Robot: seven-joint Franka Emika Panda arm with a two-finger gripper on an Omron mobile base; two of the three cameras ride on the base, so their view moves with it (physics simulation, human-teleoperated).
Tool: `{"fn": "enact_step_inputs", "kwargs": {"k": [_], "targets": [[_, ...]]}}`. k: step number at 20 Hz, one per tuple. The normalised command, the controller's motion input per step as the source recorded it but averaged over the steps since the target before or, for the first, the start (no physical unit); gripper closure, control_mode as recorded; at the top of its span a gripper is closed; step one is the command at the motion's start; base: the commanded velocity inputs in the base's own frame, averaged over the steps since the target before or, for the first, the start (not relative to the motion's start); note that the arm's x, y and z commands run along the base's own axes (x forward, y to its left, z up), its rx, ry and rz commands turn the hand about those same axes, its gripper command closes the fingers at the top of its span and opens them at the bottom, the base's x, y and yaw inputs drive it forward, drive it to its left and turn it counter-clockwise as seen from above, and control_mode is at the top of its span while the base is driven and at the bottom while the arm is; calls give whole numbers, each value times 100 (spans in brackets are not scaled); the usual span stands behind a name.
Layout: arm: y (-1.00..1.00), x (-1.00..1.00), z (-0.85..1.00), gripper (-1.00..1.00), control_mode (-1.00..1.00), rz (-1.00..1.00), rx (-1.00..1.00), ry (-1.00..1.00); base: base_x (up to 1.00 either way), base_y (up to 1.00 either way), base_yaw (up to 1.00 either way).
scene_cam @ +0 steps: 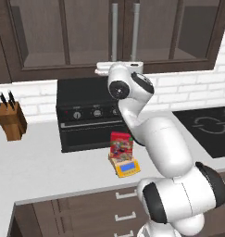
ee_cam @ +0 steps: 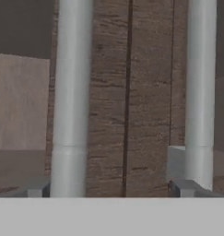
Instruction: Pick the cereal and place it on the digital scale for weighing, and close the cabinet.
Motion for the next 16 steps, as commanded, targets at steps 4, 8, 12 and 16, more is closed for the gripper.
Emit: {"fn": "enact_step_inputs", "kwargs": {"k": [4, 8, 12, 16], "targets": [[1, 84, -17, -100, -100, -7, 0, -3, 0, 0, 0], [12, 53, -22, -100, -100, -20, -2, -4, 0, 0, 0], [3, 93, -24, -100, -100, -17, -1, -2, 0, 0, 0], [-19, 88, -26, -100, -100, -3, 3, 0, 0, 0, 0]]}}
